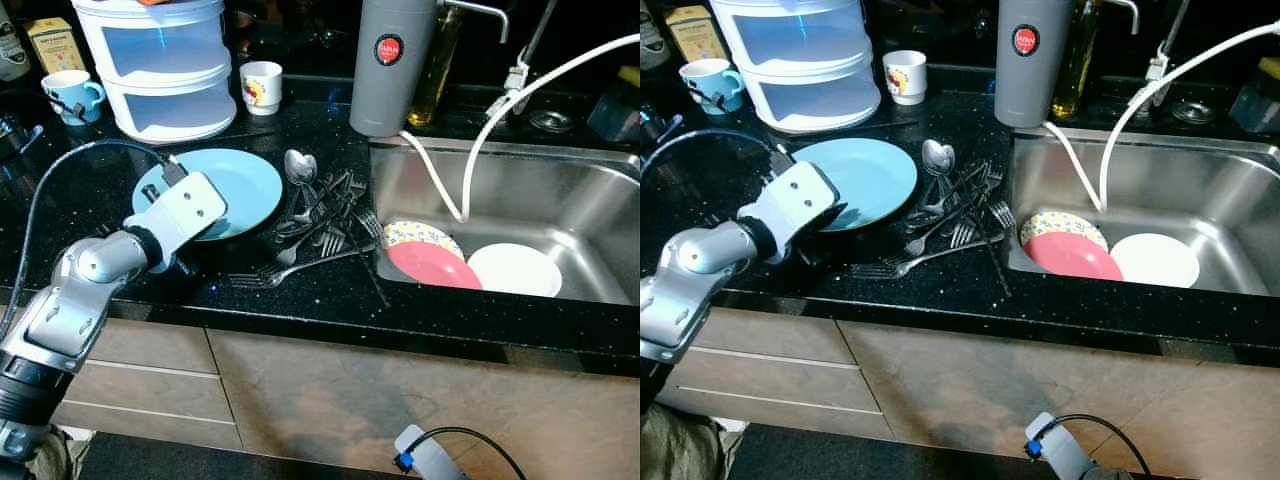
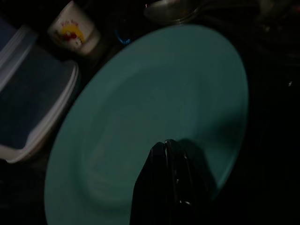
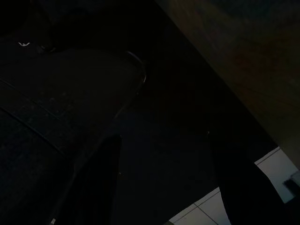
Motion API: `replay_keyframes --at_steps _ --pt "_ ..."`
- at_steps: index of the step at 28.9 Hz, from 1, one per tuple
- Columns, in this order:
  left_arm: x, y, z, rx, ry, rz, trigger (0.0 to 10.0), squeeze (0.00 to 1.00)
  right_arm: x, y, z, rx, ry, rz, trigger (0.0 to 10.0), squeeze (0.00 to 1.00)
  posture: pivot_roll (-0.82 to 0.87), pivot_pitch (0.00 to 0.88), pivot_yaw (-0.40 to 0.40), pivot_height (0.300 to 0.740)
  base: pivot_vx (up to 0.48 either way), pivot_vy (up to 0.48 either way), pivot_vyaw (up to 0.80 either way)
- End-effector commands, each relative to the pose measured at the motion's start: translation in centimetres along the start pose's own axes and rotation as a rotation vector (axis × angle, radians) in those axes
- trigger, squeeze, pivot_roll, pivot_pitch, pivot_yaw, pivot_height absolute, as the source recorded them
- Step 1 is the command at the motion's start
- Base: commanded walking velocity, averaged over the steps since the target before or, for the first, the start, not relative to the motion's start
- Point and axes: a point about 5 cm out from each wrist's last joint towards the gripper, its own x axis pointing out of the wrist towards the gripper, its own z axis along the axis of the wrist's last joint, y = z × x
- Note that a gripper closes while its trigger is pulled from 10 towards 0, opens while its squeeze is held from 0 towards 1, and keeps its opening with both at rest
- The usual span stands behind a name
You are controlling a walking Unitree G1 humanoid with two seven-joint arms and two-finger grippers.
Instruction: Kitchen organization
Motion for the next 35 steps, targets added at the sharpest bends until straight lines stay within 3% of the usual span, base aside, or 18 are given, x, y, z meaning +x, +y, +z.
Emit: replay_keyframes --at_steps 1,8,14,16,17,23,35 --pt "0.0 -0.2 -0.7 -0.043 0.023 0.01 0.0 0.0 0.0 0.1 -0.1 0.017 -0.007 -0.005 10.0 0.0 0.05 0.0 -0.016 0.74 0.0 0.0 0.0" --pt "0.1 0.0 -1.0 -0.093 0.033 0.035 0.0 0.0 0.0 0.1 0.0 0.013 -0.006 -0.006 10.0 0.0 0.05 0.0 -0.017 0.74 0.0 0.0 0.0" --pt "0.3 0.4 0.2 -0.167 -0.038 0.059 0.0 0.0 0.0 0.0 -0.1 0.011 -0.005 -0.008 10.0 0.0 0.05 0.0 -0.017 0.74 0.0 0.0 0.0" --pt "0.2 1.0 1.5 -0.224 -0.11 0.068 8.9 1.0 0.0 0.0 0.0 0.009 -0.005 -0.008 10.0 0.0 0.05 0.0 -0.017 0.74 0.0 0.0 0.0" --pt "0.1 1.2 2.0 -0.235 -0.131 0.069 10.0 1.0 0.0 0.0 0.0 0.009 -0.004 -0.008 10.0 0.0 0.05 0.0 -0.017 0.74 0.0 0.0 0.0" --pt "-0.1 1.7 3.8 -0.219 -0.177 0.037 10.0 1.0 0.0 0.0 0.0 0.008 -0.004 -0.009 10.0 0.0 0.05 0.0 -0.013 0.74 0.0 0.0 0.0" --pt "0.4 -1.5 2.4 -0.253 -0.101 -0.124 10.0 1.0 0.1 0.1 0.1 0.012 -0.009 -0.01 10.0 0.0 0.04 0.0 -0.008 0.74 0.0 0.0 0.0"
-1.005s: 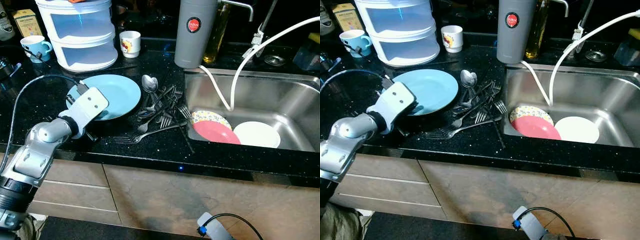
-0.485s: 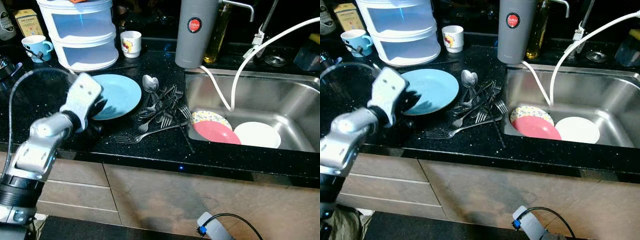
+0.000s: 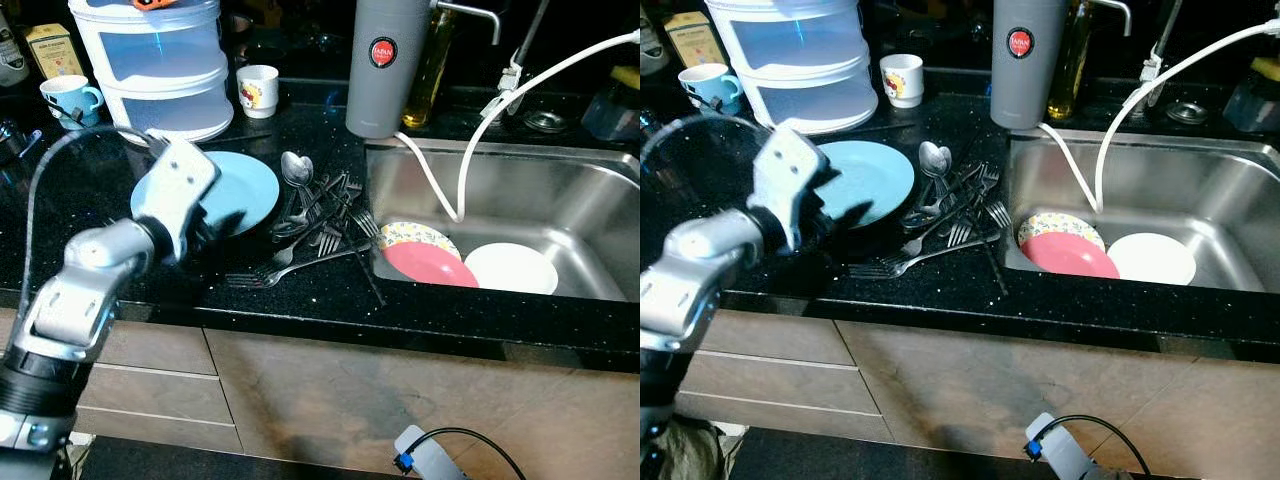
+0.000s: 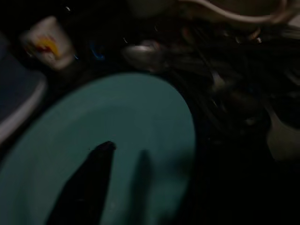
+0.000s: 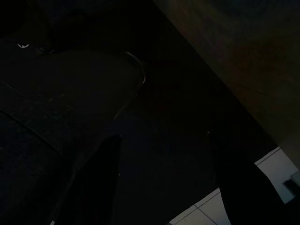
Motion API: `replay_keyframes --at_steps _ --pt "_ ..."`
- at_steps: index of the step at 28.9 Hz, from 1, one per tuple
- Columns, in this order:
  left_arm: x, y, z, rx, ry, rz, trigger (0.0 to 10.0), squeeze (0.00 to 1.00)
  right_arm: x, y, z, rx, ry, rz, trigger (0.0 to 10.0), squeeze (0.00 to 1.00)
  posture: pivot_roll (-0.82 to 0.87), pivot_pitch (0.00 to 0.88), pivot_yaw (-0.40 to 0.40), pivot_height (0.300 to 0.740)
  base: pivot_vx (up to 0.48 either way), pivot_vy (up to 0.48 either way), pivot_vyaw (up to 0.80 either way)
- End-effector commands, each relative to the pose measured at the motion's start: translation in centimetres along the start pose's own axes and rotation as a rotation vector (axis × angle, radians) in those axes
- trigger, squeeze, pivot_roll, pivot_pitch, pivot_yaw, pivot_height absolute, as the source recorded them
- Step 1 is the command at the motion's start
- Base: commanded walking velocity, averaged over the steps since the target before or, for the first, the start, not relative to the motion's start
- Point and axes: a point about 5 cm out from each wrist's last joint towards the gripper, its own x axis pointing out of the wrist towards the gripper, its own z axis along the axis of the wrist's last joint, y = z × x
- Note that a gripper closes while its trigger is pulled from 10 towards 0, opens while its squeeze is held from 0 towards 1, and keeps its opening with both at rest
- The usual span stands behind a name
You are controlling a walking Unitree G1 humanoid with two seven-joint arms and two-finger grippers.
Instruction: Kitchen organization
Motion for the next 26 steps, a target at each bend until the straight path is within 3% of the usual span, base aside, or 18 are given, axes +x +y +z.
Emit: replay_keyframes --at_steps 1,7,8,18,19,20,26 --pt "0.3 -0.6 -0.4 -0.006 0.018 -0.022 10.0 1.0 0.1 0.1 0.1 0.014 -0.007 -0.002 10.0 0.0 0.04 0.0 -0.006 0.74 0.0 0.0 0.0" --pt "0.3 -0.7 -1.7 0.021 0.086 -0.023 10.0 1.0 0.1 0.1 0.1 0.016 -0.008 -0.002 10.0 0.0 0.04 0.0 -0.003 0.74 0.0 0.0 0.0" --pt "0.3 -0.7 -2.0 0.019 0.097 -0.026 10.0 0.0 0.1 0.1 0.1 0.016 -0.008 -0.002 10.0 0.0 0.04 0.0 -0.003 0.74 0.0 0.0 0.0" --pt "-0.1 -0.5 -3.4 -0.06 0.182 -0.008 10.0 0.0 0.1 0.1 0.0 0.013 -0.008 -0.003 10.0 0.0 0.05 0.0 -0.005 0.74 0.0 0.0 0.0" --pt "-0.1 -0.6 -3.6 -0.088 0.193 -0.011 4.0 0.0 0.1 0.1 0.1 0.013 -0.008 -0.004 10.0 0.0 0.05 0.0 -0.006 0.74 0.0 0.0 0.0" --pt "-0.1 -0.7 -3.8 -0.117 0.206 -0.018 0.0 0.0 0.1 0.1 0.1 0.013 -0.009 -0.005 10.0 0.0 0.04 0.0 -0.007 0.74 0.0 0.0 0.0" --pt "-0.3 -0.9 -3.9 -0.176 0.22 -0.033 0.0 0.0 0.1 0.1 0.1 0.011 -0.01 -0.009 10.0 0.0 0.05 0.0 -0.007 0.74 0.0 0.0 0.0"
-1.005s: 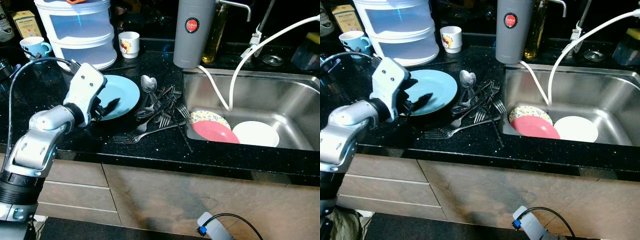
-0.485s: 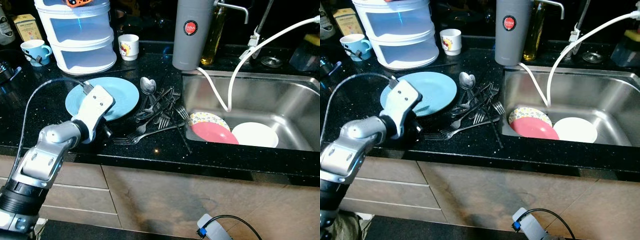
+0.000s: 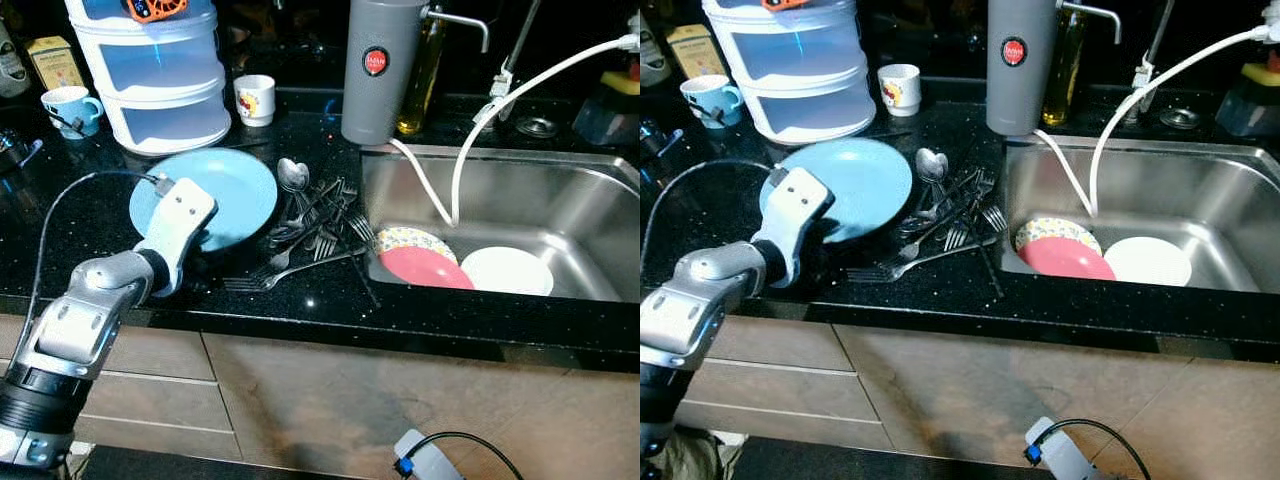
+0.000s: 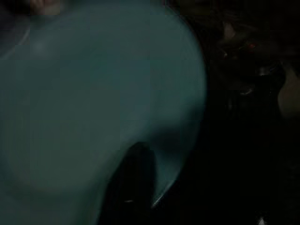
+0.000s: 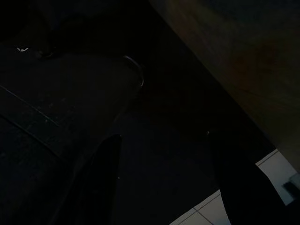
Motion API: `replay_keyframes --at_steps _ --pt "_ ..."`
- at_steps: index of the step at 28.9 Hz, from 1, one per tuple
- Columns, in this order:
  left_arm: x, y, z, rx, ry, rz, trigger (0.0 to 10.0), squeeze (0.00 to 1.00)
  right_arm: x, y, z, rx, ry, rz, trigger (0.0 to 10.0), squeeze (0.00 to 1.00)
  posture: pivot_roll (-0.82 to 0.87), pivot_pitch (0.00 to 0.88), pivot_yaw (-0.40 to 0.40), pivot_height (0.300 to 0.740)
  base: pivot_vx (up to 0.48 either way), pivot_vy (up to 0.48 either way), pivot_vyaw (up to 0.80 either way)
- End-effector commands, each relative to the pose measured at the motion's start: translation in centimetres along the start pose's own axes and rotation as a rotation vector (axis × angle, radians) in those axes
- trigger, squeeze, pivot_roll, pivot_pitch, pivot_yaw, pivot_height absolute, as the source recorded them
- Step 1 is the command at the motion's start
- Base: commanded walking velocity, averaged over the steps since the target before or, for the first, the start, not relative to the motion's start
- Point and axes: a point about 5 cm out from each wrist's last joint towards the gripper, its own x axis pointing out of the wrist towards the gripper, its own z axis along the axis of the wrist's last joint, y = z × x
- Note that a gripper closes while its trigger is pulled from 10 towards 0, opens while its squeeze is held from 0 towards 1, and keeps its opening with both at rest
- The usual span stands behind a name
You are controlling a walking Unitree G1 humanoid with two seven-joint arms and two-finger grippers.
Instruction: Kitchen organization
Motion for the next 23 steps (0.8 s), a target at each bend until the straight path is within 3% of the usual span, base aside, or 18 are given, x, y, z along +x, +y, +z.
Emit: replay_keyframes --at_steps 1,12,14,18,20,21,23 --pt "0.4 -0.7 -1.4 -0.05 0.059 -0.033 0.0 0.0 0.0 0.1 0.1 0.011 -0.008 -0.002 10.0 0.0 0.05 0.0 -0.007 0.74 0.0 0.0 0.0" --pt "0.3 -0.4 -0.4 -0.065 0.027 -0.009 0.0 0.0 0.0 0.1 0.1 0.006 -0.006 -0.006 10.0 0.0 0.05 0.0 -0.008 0.74 0.0 0.0 0.0" --pt "0.1 0.2 0.9 -0.089 -0.047 0.014 0.0 0.0 0.0 0.1 0.1 0.004 -0.006 -0.006 10.0 0.0 0.05 0.0 -0.007 0.74 0.0 0.0 0.0" --pt "-0.1 0.5 1.7 -0.11 -0.094 0.025 0.0 0.0 0.0 0.1 0.0 0.005 -0.005 -0.006 10.0 0.0 0.05 0.0 -0.007 0.74 0.0 0.0 0.0" --pt "-0.5 0.3 3.4 -0.152 -0.214 -0.015 0.0 0.0 0.0 0.1 0.0 0.003 -0.005 -0.006 10.0 0.0 0.05 0.0 -0.008 0.74 0.0 0.0 0.0" --pt "-0.5 0.3 3.4 -0.152 -0.214 -0.015 0.0 0.0 0.0 0.1 0.0 0.003 -0.005 -0.006 10.0 0.0 0.05 0.0 -0.008 0.74 0.0 0.0 0.0" --pt "-1.0 -0.1 4.7 -0.19 -0.313 -0.065 0.0 0.0 0.0 0.0 0.0 0.001 -0.003 -0.006 10.0 0.0 0.05 0.0 -0.008 0.74 0.0 0.0 0.0"
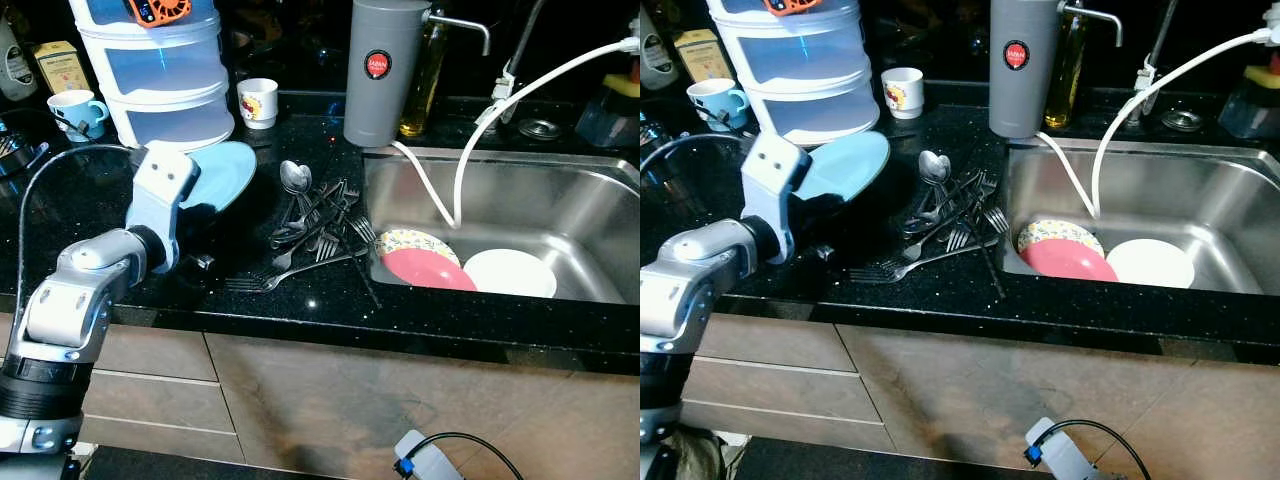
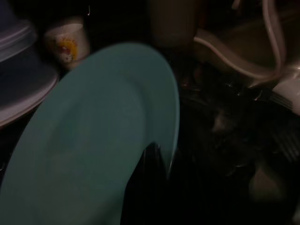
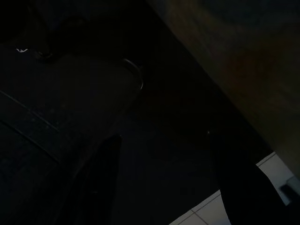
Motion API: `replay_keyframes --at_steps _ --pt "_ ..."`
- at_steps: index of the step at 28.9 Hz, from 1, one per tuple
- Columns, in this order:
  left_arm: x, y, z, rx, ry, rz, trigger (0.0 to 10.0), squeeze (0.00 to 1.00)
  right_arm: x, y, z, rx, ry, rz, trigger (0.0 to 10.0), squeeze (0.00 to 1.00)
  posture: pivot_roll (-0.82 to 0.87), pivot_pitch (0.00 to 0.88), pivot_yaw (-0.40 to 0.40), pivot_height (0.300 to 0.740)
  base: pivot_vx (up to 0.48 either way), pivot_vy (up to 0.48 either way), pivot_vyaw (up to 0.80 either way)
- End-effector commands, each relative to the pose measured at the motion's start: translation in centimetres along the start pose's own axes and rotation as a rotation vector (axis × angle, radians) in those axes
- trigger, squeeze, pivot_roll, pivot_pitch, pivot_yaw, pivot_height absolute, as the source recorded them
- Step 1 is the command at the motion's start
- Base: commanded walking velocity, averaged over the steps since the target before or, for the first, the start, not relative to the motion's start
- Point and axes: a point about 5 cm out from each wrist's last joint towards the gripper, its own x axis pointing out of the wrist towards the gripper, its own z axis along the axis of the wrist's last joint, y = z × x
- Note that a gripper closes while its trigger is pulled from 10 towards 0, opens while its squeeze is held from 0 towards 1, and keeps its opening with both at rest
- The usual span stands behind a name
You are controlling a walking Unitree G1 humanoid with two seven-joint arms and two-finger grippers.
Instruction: Kitchen organization
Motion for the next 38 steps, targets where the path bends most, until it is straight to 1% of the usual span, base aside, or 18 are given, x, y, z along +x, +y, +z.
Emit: replay_keyframes --at_steps 1,3,5,9,14,18,20,21,23,26,27,28,30,32,33,34,35,38 --pt "0.1 -0.7 0.5 -0.049 -0.043 -0.062 0.0 0.0 0.0 0.1 0.0 0.004 -0.004 0.001 10.0 0.0 0.05 0.0 -0.008 0.74 0.0 0.0 0.0" --pt "-0.1 -1.0 1.7 -0.088 -0.125 -0.099 0.0 0.0 0.0 0.1 0.0 0.003 -0.003 0.001 10.0 0.0 0.05 0.0 -0.008 0.74 0.0 0.0 0.0" --pt "-0.2 -1.1 2.1 -0.101 -0.154 -0.111 0.0 0.0 0.0 0.1 0.0 0.002 -0.003 0.001 10.0 0.0 0.05 0.0 -0.008 0.74 0.0 0.0 0.0" --pt "-0.7 -0.2 3.7 -0.134 -0.268 -0.077 0.0 0.0 0.0 0.0 0.0 0.0 -0.003 0.0 10.0 0.0 0.05 0.0 -0.008 0.74 0.0 0.0 0.0" --pt "-1.3 0.5 4.8 -0.137 -0.334 -0.047 0.0 0.0 0.0 0.0 0.0 -0.001 -0.002 -0.001 10.0 0.0 0.05 0.0 -0.008 0.74 0.0 0.0 0.0" --pt "-2.3 1.9 5.9 -0.125 -0.399 0.038 0.4 0.0 0.0 0.0 0.0 -0.004 -0.002 -0.002 10.0 0.0 0.05 0.0 -0.007 0.74 0.0 0.0 0.0" --pt "-2.4 2.2 6.1 -0.128 -0.414 0.05 0.5 0.0 0.0 0.0 0.0 -0.005 -0.002 -0.002 10.0 0.0 0.05 0.0 -0.007 0.74 0.0 0.0 0.0" --pt "-2.7 2.4 6.3 -0.145 -0.434 0.065 1.6 0.0 0.0 0.0 0.0 -0.005 -0.002 -0.002 10.0 0.0 0.05 0.0 -0.007 0.74 0.0 0.0 0.0" --pt "-2.9 2.7 6.5 -0.163 -0.455 0.081 1.6 0.0 0.0 0.0 0.0 -0.006 -0.002 -0.002 10.0 0.0 0.05 0.0 -0.005 0.74 0.0 0.0 0.0" --pt "-3.7 3.9 6.3 -0.201 -0.478 0.173 1.3 0.0 0.0 0.0 0.0 -0.007 -0.002 -0.001 10.0 0.0 0.05 0.0 -0.007 0.74 0.0 0.0 0.0" --pt "-4.0 4.3 6.1 -0.202 -0.47 0.211 1.6 0.18 0.0 0.0 0.0 -0.008 -0.002 -0.001 10.0 0.0 0.05 0.0 -0.007 0.74 0.0 0.0 0.0" --pt "-4.2 4.8 5.8 -0.206 -0.462 0.249 2.7 1.0 0.0 0.0 0.1 -0.009 -0.002 -0.001 10.0 0.0 0.06 0.0 -0.008 0.74 0.0 0.0 0.0" --pt "-4.3 5.1 5.7 -0.209 -0.457 0.273 2.7 1.0 0.0 0.0 0.1 -0.01 -0.002 0.0 10.0 0.0 0.06 0.0 -0.008 0.74 0.0 0.0 0.0" --pt "-4.7 5.8 5.5 -0.193 -0.442 0.339 4.3 1.0 0.0 0.0 0.0 -0.013 -0.001 0.0 10.0 0.0 0.06 0.0 -0.009 0.74 0.0 0.0 0.0" --pt "-4.8 6.2 5.3 -0.17 -0.419 0.389 5.8 1.0 0.0 0.0 0.0 -0.014 0.0 0.0 10.0 0.0 0.06 0.0 -0.01 0.74 0.0 0.0 0.0" --pt "-4.8 6.2 5.3 -0.17 -0.419 0.389 5.8 1.0 0.0 0.0 0.0 -0.014 0.0 0.0 10.0 0.0 0.06 0.0 -0.01 0.74 0.0 0.0 0.0" --pt "-4.7 6.3 5.2 -0.147 -0.398 0.409 10.0 1.0 0.0 0.0 0.0 -0.015 0.0 -0.001 10.0 0.0 0.06 0.0 -0.01 0.74 0.0 0.0 0.0" --pt "-4.7 6.3 5.2 -0.145 -0.393 0.419 10.0 1.0 0.0 0.0 0.0 -0.016 0.0 -0.002 10.0 0.0 0.06 0.0 -0.01 0.74 0.0 0.0 0.0"
